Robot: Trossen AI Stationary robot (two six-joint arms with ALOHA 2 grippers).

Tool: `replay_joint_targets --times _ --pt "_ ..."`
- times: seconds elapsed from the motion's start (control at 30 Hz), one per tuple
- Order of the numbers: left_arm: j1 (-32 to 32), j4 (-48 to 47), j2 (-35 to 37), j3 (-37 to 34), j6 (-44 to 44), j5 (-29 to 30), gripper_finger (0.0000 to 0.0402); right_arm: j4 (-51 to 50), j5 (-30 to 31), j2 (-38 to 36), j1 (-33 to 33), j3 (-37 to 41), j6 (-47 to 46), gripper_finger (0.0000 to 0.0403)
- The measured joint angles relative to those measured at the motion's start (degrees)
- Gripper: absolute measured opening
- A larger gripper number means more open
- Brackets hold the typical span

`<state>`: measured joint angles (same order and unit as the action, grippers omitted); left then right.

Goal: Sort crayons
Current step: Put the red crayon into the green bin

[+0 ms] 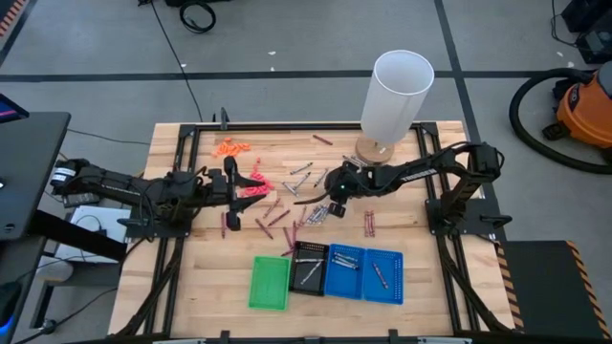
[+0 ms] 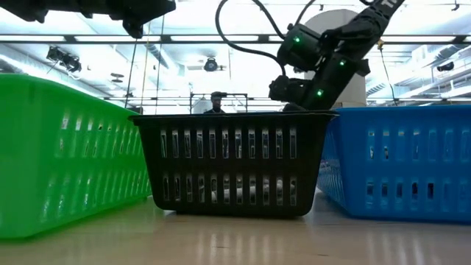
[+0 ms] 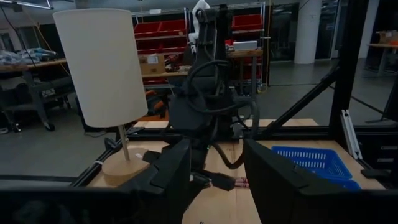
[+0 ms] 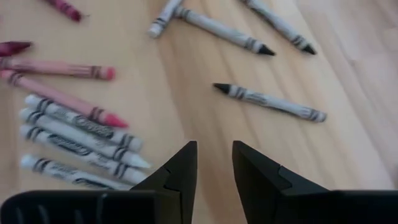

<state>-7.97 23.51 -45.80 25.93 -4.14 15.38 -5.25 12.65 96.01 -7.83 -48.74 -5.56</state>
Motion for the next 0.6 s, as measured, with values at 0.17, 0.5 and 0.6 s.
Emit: replay_joint_targets --times 0.17,0.5,0.6 --pt "1.0 -2.3 0.0 0.0 0.0 0.0 0.0157 4.1 -1.8 0.6 -1.9 -0.2 -0.7 0.0107" --pt "3.0 -9.5 -1.3 -0.1 4.7 0.0 0.0157 5.1 -2.1 6.3 -1.5 -5.7 -0.2 0.0107" --pt "2.9 -12.8 -2.0 -0.1 7.5 0.0 0.0157 4.5 -2.3 6.6 -0.5 -6.6 1.2 0.0106"
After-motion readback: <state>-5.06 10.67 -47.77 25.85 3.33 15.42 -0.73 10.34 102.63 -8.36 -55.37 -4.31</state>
